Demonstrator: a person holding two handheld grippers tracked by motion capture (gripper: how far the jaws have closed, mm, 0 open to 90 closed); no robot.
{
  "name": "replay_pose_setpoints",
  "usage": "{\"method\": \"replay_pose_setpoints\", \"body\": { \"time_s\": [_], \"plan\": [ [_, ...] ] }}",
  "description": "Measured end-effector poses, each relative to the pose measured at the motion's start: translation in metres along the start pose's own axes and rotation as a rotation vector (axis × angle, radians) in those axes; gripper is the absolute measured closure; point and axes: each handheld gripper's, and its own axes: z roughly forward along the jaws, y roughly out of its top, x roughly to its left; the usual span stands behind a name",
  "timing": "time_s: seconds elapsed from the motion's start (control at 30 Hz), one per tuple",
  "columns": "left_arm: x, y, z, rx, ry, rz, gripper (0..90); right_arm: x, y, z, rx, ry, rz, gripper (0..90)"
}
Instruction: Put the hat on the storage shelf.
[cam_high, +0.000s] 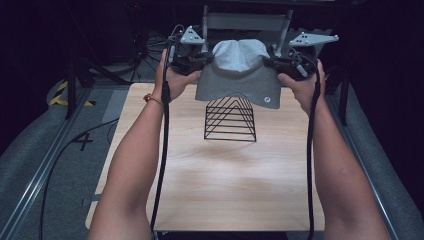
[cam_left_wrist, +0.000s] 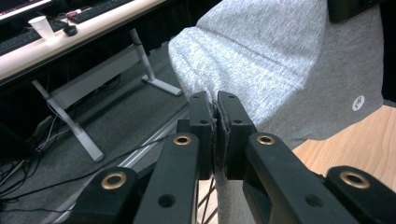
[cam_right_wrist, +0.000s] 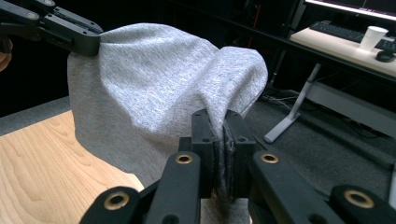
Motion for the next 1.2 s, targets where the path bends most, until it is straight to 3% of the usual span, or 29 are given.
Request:
{"method": "replay_pose_setpoints", "body": {
  "time_s": [0.17, 0.27, 0.67, 0.93, 1.1, 1.2],
  "plan": [
    [-0.001, -0.006, -0.006, -0.018, -0.019, -0.007, 85.7, 0.003, -0.006, 0.001, -0.005, 0.016, 0.003, 84.8],
    [-0.006, -0.009, -0.008, -0.023, -0.014, 0.008, 85.6, 0.006, -0.011, -0.004, -0.019, 0.03, 0.003, 84.8],
    [-0.016, -0.023, -0.005, -0.061, -0.075, -0.027, 85.6, 0.012, -0.028, -0.009, -0.022, 0.051, -0.006, 84.8],
    [-0.021, -0.023, -0.022, -0.113, -0.117, -0.041, 85.6, 0.015, -0.023, -0.025, -0.05, 0.068, -0.012, 84.8],
    [-0.033, -0.026, -0.035, -0.12, -0.138, 0.006, 85.6, 0.025, -0.02, -0.032, -0.043, 0.075, -0.043, 84.8],
    [-0.036, -0.032, -0.035, -0.118, -0.151, 0.009, 85.6, 0.03, -0.022, -0.031, -0.033, 0.075, -0.06, 84.8]
  ]
}}
